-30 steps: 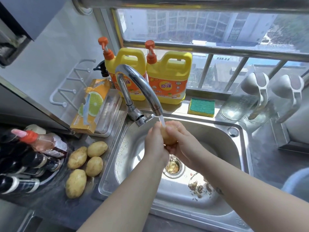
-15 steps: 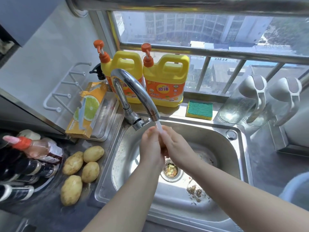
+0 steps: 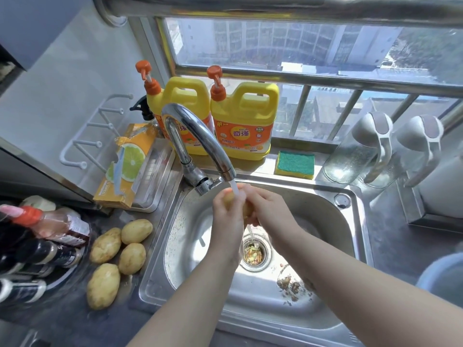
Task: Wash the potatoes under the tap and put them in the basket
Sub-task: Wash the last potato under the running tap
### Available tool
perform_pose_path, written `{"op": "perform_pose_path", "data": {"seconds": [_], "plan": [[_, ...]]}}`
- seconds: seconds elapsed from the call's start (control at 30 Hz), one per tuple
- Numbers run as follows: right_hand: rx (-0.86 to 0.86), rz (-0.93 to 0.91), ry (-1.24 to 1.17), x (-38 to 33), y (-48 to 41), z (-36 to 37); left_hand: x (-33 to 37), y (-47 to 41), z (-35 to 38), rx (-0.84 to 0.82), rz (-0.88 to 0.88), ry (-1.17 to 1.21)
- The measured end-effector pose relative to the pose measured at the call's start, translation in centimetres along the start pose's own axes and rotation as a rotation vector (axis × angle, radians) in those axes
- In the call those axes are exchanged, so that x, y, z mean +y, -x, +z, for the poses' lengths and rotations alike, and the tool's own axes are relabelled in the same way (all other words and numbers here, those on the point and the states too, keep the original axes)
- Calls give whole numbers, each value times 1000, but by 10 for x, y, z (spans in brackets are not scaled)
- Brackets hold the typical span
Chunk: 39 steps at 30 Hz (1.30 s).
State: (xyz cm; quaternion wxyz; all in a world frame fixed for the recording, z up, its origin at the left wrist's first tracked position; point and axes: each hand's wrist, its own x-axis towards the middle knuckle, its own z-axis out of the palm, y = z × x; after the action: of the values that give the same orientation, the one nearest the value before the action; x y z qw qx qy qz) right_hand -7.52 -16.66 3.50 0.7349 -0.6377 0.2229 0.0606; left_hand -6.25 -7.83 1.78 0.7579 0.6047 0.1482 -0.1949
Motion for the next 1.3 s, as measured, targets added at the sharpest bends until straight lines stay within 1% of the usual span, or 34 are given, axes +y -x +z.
{"op": "perform_pose_path", "data": {"seconds": [0.1, 0.17, 0.23, 0.33, 0.43, 0.53, 0.6, 0.67, 0.7, 0.77, 0.8, 0.87, 0.93, 1.07, 1.2, 1.3], "plan": [[-22, -150, 135, 2, 1, -3, 10, -3, -7, -18, -134, -11], [-41, -246, 305, 6, 1, -6, 19, -4, -11, -18, -223, 51], [-68, -311, 441, 6, 6, -7, 23, -6, -15, 10, -246, 156], [-56, -342, 513, 1, 9, -4, 25, -7, -13, 80, -220, 227], [-51, -293, 460, -3, 13, 4, 24, -3, -4, 133, -209, 262], [19, -259, 413, 3, 14, 12, 24, 5, 2, 109, -178, 206], [103, -206, 294, 6, 10, 15, 19, 11, 4, 91, -128, 154], [202, -120, 119, 4, 3, 14, 13, 16, 4, 16, -69, 76], [222, -71, 47, 1, 2, 13, 10, 16, 4, -35, -48, 39], [170, -23, 20, -1, 2, 11, 9, 14, 3, -93, -44, 11], [119, -33, 37, -1, 4, 11, 10, 13, 2, -90, -60, 11], [4, -83, 64, 0, 10, 10, 16, 9, -1, -49, -104, 44], [-74, -120, 109, 6, 10, 10, 22, 5, -4, 2, -144, 86], [-93, -98, 245, 13, 7, 8, 27, -2, -8, 63, -197, 122], [-155, -98, 213, 7, 4, 9, 33, -2, -6, 70, -233, 157], [-121, -82, 199, 3, 3, 17, 29, 0, -7, 14, -194, 177]]}}
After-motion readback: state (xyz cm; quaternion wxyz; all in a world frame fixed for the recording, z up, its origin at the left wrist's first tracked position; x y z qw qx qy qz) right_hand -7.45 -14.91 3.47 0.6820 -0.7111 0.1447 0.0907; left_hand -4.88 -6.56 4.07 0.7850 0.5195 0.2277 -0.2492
